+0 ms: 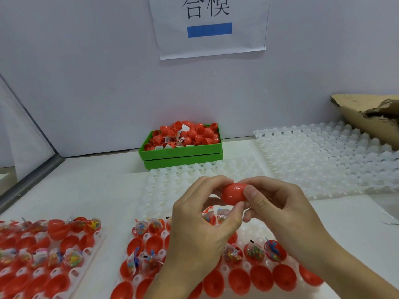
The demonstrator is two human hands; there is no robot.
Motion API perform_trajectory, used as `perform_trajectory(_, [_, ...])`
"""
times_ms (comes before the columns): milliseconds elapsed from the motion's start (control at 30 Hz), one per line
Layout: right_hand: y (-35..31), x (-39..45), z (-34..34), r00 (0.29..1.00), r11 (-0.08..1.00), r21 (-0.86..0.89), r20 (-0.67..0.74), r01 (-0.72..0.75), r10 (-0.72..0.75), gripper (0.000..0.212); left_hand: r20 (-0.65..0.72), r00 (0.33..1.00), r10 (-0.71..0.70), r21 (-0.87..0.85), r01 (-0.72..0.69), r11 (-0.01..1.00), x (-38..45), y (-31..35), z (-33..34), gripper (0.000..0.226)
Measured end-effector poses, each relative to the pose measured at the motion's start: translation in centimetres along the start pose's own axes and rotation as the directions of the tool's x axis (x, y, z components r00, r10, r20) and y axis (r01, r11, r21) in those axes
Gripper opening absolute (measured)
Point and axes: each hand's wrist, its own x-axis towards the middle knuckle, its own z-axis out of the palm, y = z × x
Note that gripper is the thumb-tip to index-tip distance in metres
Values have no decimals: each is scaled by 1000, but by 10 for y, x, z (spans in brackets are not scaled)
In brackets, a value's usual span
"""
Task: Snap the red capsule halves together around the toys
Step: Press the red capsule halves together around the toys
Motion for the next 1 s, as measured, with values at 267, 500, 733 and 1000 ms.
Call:
perform_trajectory(267, [-1, 3, -2, 1000, 987, 162, -20, -10, 13, 24, 99, 922, -375, -458, 377, 805, 5, 8, -1, 26])
perform_trajectory(500, [-3, 2, -2, 998, 985, 172, -44, -26, 34, 23, 226, 839, -496, -741, 478, 471, 7, 7, 4, 38])
perform_trajectory(733, [-8, -3, 2, 992, 992, -71, -57, 109, -113, 23, 259, 811, -524, -722, 523, 452, 7, 6, 4, 41])
perform_trajectory(1000, [-9, -6, 6, 990, 990, -55, -44, 129, -132, 22, 232, 858, -458, -522, 507, 686, 3, 2, 6, 52])
